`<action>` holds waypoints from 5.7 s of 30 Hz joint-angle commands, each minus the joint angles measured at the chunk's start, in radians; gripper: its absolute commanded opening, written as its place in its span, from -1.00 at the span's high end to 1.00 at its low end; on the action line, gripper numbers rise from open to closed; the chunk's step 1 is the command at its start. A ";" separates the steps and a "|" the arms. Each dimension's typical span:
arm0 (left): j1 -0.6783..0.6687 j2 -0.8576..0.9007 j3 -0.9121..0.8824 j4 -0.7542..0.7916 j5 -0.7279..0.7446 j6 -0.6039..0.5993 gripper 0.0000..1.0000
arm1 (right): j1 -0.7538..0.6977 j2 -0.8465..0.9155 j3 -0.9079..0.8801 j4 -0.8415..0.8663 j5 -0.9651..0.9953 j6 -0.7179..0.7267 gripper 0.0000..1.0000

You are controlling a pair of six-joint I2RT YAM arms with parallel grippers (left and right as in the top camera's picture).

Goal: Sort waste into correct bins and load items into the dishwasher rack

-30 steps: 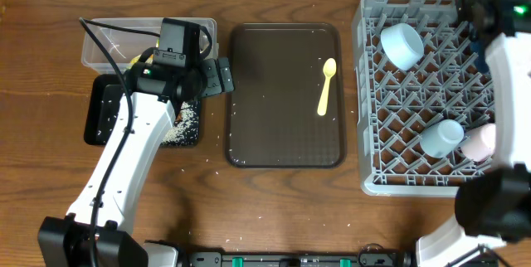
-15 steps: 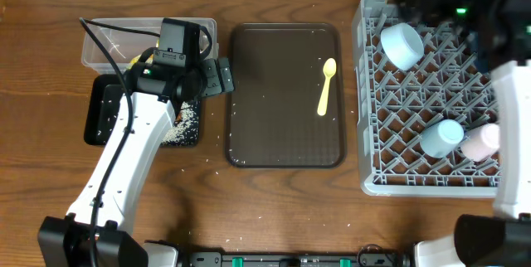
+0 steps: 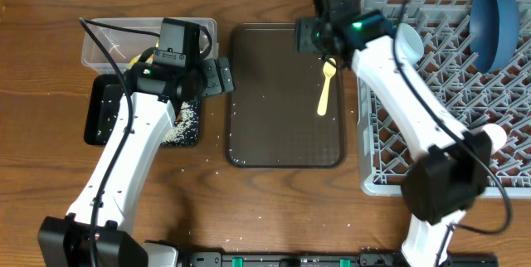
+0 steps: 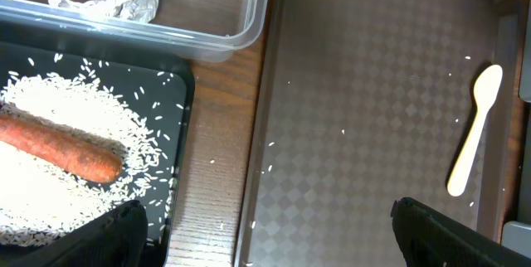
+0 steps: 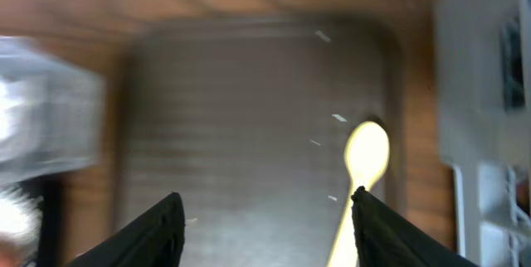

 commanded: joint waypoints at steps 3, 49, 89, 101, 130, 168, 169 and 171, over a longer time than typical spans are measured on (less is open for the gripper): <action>0.003 0.000 0.016 0.000 -0.006 0.002 -0.93 | 0.009 0.102 -0.002 -0.065 0.161 0.112 -0.14; 0.003 0.000 0.016 0.000 -0.006 0.002 -0.93 | -0.024 0.389 -0.002 -0.166 0.066 0.011 0.98; 0.003 0.000 0.016 0.000 -0.006 0.002 -0.93 | -0.325 0.053 0.259 -0.694 -0.020 -0.390 0.85; 0.003 0.000 0.016 0.000 -0.006 0.002 -0.93 | -0.329 0.053 0.066 -0.579 -0.035 -0.418 0.79; 0.003 0.000 0.016 0.000 -0.006 0.002 -0.93 | -0.323 -0.156 0.264 -0.600 -0.140 -0.447 0.25; 0.003 0.000 0.016 0.000 -0.006 0.002 -0.93 | -0.514 -1.217 -0.856 0.402 -0.185 -0.529 -0.98; 0.003 0.000 0.016 0.000 -0.006 0.002 -0.93 | -0.515 -1.251 -0.939 0.479 -0.193 -0.529 -0.98; 0.003 0.000 0.016 0.000 -0.006 0.002 -0.93 | -0.515 -1.325 -1.108 0.627 -0.212 -0.529 -0.99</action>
